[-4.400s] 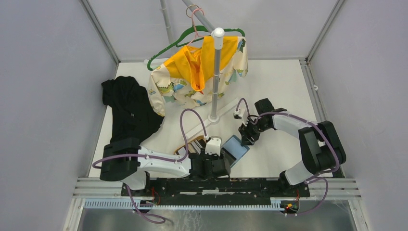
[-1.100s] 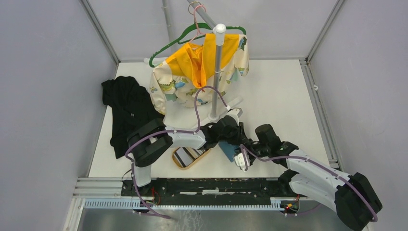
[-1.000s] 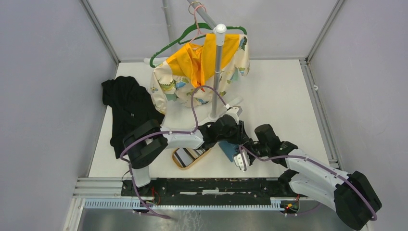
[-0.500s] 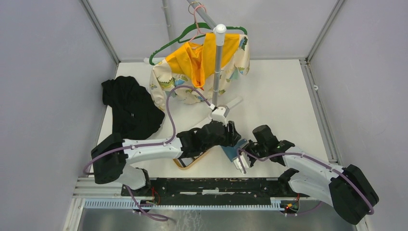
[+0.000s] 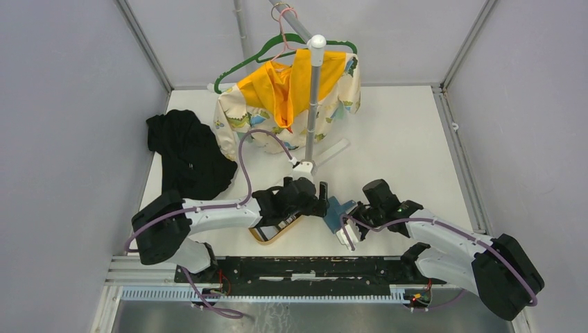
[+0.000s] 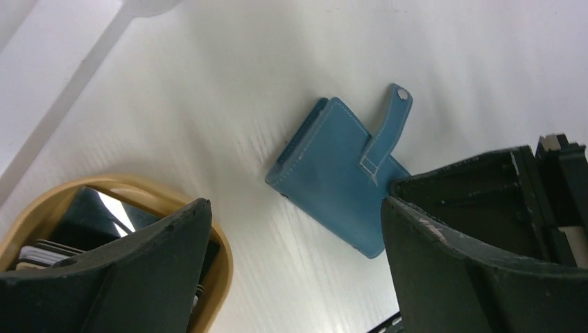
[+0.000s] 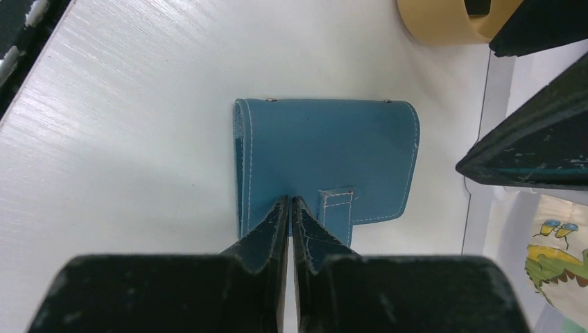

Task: Put the credit cards into the card holder
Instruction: Turn over the card holder at the center of the board.

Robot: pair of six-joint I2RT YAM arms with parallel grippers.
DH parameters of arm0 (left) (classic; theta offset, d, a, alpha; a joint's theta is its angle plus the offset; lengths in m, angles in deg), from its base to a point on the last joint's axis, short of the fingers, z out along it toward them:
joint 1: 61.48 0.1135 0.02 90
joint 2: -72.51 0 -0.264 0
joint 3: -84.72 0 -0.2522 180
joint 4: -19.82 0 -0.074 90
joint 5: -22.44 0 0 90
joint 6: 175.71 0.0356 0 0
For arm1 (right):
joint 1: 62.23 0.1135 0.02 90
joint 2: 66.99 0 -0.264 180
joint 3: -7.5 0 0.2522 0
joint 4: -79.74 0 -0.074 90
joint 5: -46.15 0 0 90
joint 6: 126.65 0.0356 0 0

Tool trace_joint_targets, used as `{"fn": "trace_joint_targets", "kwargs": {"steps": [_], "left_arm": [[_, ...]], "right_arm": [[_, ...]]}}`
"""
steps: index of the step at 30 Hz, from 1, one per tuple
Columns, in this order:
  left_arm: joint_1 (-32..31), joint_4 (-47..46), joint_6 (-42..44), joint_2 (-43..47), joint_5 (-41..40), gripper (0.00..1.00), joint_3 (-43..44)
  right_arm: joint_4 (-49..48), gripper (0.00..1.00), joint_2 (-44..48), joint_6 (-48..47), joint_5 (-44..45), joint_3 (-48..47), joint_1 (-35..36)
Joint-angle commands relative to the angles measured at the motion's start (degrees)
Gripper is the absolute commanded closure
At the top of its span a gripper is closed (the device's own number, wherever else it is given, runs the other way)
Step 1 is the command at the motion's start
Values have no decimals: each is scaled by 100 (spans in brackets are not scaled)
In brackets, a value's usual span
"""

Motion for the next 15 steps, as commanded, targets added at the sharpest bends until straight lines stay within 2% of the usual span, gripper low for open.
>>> {"fn": "trace_joint_targets", "kwargs": {"steps": [1,8,11,15], "left_arm": [[202,-498,73,-113,435,5,50],[219,-709,68,-477,723,23,234],[231,-479,-78,-670,581,23,279],[249,-317,-251,-872,464,18,241]], "right_arm": [[373,89,-110,-122,139,-83,30],[444,89,-134,-186,142,-96,37],[455,89,-124,-187,135,-103,36],[469,90,-123,-203,127,-102,33]]}}
